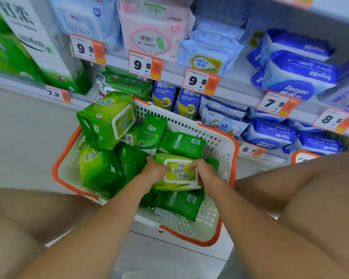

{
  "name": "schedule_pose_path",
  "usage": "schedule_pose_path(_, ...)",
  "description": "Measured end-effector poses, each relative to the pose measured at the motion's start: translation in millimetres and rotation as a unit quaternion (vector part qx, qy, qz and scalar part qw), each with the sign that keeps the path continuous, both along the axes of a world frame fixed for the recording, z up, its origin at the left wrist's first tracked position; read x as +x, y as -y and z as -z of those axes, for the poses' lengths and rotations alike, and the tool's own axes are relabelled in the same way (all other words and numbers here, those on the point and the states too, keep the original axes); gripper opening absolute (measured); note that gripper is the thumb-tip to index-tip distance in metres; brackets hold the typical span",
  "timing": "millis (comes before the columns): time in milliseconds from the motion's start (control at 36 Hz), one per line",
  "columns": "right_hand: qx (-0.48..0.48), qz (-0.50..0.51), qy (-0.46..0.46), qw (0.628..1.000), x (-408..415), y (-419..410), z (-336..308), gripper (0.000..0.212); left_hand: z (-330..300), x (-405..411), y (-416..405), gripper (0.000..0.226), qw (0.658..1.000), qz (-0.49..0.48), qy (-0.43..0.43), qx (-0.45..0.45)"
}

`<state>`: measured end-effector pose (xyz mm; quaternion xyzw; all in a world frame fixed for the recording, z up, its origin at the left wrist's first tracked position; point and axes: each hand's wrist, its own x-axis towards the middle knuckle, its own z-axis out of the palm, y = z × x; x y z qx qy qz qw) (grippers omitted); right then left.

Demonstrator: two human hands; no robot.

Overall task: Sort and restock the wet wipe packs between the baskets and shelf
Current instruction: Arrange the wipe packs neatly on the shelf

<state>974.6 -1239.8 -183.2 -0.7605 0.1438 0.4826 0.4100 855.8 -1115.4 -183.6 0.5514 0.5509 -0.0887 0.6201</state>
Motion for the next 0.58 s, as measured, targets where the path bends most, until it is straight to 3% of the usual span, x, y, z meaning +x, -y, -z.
schedule_pose_path(83, 0.015, 0.015, -0.025, 0.999, -5, 7, -34, 0.018, -4, -5, -3, 0.073, 0.999, -0.030, 0.007, -0.011)
schedule_pose_path(139, 0.017, 0.014, -0.025, 0.999, -5, 9, -47, 0.015, -11, -9, -3, 0.073, 0.999, -0.038, 0.027, -0.009)
schedule_pose_path(167, 0.025, 0.007, -0.029, 0.999, -6, 10, -51, 0.015, -16, -11, -2, 0.074, 0.998, -0.041, 0.041, -0.004)
schedule_pose_path(278, 0.072, -0.009, -0.011, 0.997, -8, 12, -66, 0.052, -65, -14, -14, 0.069, 0.989, -0.045, 0.124, 0.072)
schedule_pose_path(361, 0.168, 0.006, -0.001, 0.986, -16, 2, -91, 0.041, -114, -12, -33, 0.073, 0.968, -0.008, 0.178, 0.176)
schedule_pose_path(444, 0.294, 0.026, 0.000, 0.955, -18, -13, -119, 0.055, -161, -9, -47, 0.084, 0.933, 0.009, 0.225, 0.279)
schedule_pose_path(583, 0.389, 0.036, 0.135, 0.910, -5, -27, -195, 0.042, -249, 3, -61, 0.073, 0.867, 0.011, 0.332, 0.371)
